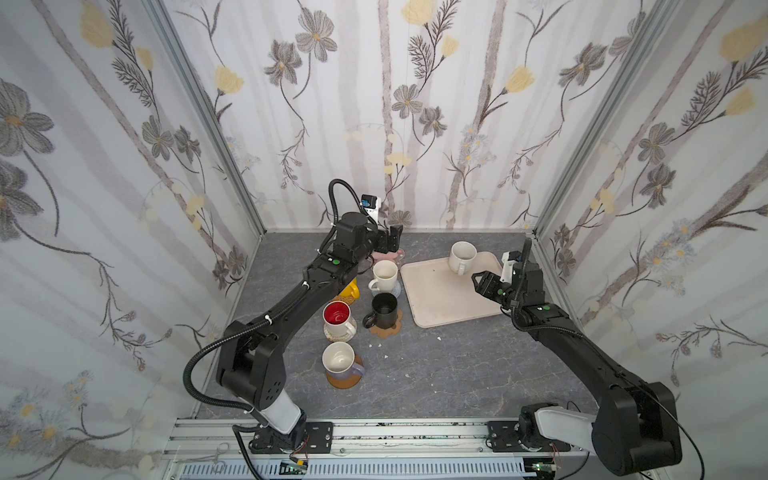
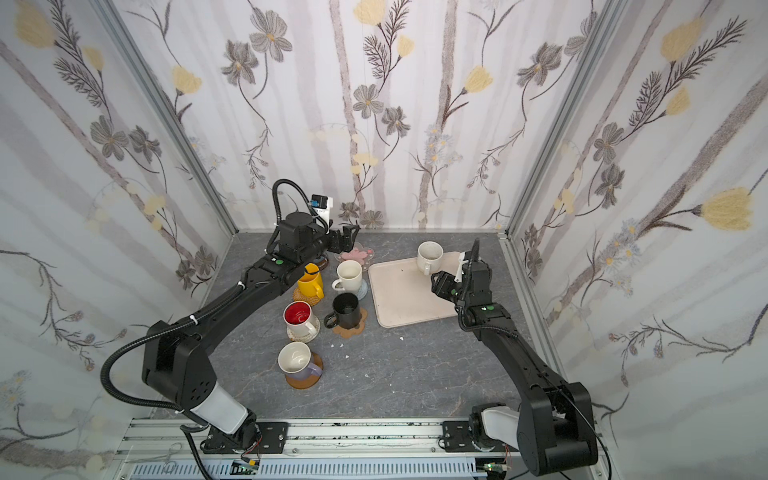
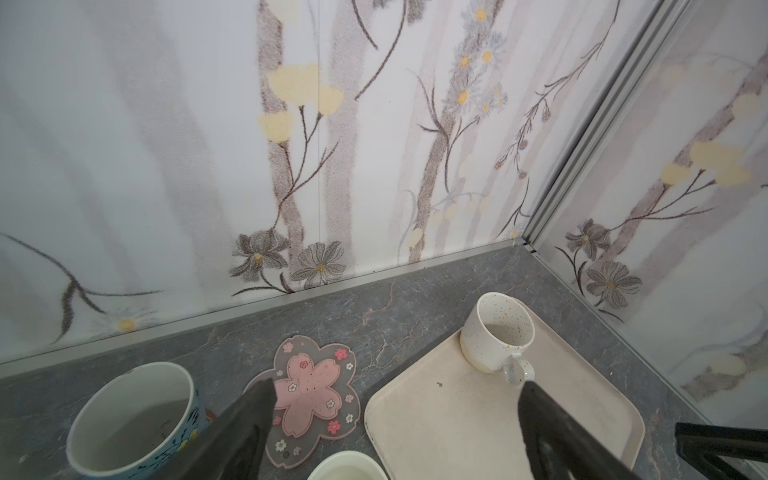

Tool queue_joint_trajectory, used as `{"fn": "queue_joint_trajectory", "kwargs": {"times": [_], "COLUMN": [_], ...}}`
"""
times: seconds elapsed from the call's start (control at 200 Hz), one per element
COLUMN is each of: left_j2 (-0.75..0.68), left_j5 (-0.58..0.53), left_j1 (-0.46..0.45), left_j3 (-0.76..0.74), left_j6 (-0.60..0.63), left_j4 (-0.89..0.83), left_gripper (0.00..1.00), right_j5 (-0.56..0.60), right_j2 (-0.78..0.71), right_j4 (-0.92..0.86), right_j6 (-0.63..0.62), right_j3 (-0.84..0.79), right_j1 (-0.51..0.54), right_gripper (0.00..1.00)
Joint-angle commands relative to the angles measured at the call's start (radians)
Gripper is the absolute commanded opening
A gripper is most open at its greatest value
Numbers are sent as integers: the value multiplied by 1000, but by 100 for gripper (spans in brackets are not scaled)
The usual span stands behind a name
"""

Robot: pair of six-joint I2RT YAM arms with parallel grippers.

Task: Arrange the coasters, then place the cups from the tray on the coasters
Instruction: 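Open left gripper and raise it while right gripper grasps the white speckled mug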

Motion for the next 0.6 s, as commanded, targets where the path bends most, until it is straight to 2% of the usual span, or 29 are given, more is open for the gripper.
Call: {"fn": "queue_joint_trajectory", "kwargs": {"times": [0.0, 0.14, 0.215, 0.315, 0.46, 0.595], "left_j2": [-95, -217, -291, -391, -516, -605], "left_j5": [-41, 27, 24, 28, 7, 17], "left_j1": [-1, -3, -4, -2, -2, -2], "left_j3": [-53, -192, -267, -344, -406, -467], "left_j6": [-95, -157, -162, -145, -99, -132], "left_j4": [22, 16, 10, -12, -65, -74], "left_gripper": [95, 96, 96, 96, 97, 99], "right_j5": [74, 96, 111, 155, 191, 215], "right_j2": [72, 213, 280, 350, 431, 503], "right_j4": [0, -37, -59, -97, -124, -159], "right_j6": [16, -4, -21, -37, -45, -55], "right_j3": [60, 167, 225, 289, 347, 410], "right_j1": [24, 38, 48, 64, 70, 77], "right_gripper": [62, 63, 69, 71, 69, 64]}}
